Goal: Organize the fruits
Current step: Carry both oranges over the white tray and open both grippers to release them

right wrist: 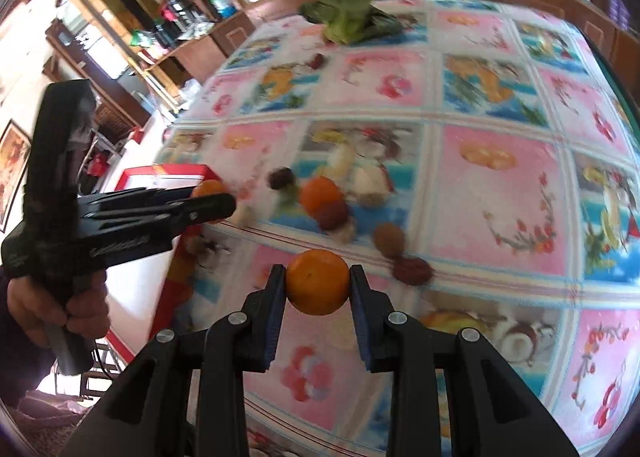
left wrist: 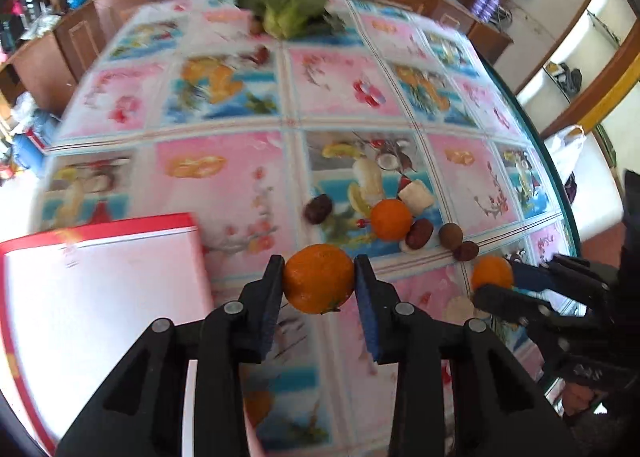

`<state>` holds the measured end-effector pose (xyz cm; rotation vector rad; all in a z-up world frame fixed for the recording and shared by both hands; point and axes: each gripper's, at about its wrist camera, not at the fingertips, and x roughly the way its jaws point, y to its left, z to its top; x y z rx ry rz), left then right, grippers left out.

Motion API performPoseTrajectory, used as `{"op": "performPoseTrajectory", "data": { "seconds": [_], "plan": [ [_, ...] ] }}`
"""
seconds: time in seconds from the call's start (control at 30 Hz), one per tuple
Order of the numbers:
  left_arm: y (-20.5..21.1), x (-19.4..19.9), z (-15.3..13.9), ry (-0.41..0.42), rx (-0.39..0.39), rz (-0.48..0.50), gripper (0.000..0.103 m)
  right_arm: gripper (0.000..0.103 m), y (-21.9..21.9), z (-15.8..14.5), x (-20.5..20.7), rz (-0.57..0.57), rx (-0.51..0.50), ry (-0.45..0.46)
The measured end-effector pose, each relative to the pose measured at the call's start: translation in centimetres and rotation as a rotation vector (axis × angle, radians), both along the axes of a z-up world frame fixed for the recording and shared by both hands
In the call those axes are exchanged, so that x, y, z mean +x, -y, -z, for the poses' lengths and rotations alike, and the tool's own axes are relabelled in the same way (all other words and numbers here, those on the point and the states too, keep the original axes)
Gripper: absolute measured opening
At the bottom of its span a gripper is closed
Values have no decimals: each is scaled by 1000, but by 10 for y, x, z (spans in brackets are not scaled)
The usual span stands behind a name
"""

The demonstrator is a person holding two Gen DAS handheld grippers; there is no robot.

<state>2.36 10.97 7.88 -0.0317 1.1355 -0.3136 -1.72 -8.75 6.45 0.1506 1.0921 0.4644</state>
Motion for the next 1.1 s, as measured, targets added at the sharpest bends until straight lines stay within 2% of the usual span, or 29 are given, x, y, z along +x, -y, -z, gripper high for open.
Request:
{"op": "performPoseTrajectory", "data": {
  "seconds": [0.13,0.23,0.47,0.63,0.8,0.93,1.03,1.07,1.1],
  "plan": [
    [-37,-31,-24,49,8,-62,37,30,-34,-10,1,-68,13,17],
    [-68,-55,-31,84,80,-118,37,30,-68,-16,1,-145,12,34],
    [-128,-101,-11,51,175,-211,37,30,-164,-11,-6,-346,-15,28],
    [-152,-119,12,5,202,-259,37,30,-215,11,-7,-439,-41,-51],
    [-161,-126,27,-30,217,-271,37,30,-240,34,-14,-459,-58,-138],
    [-166,-126,40,-74,223,-285,38,32,-255,42,-28,-508,-121,-154],
    [-163,-125,40,-64,247,-270,39,32,-256,43,-32,-516,-142,-150],
    [-161,-124,40,-66,249,-264,39,36,-255,41,-32,-513,-143,-151],
    [-161,-122,40,-69,246,-264,45,41,-252,41,-31,-503,-147,-152]
  ]
}}
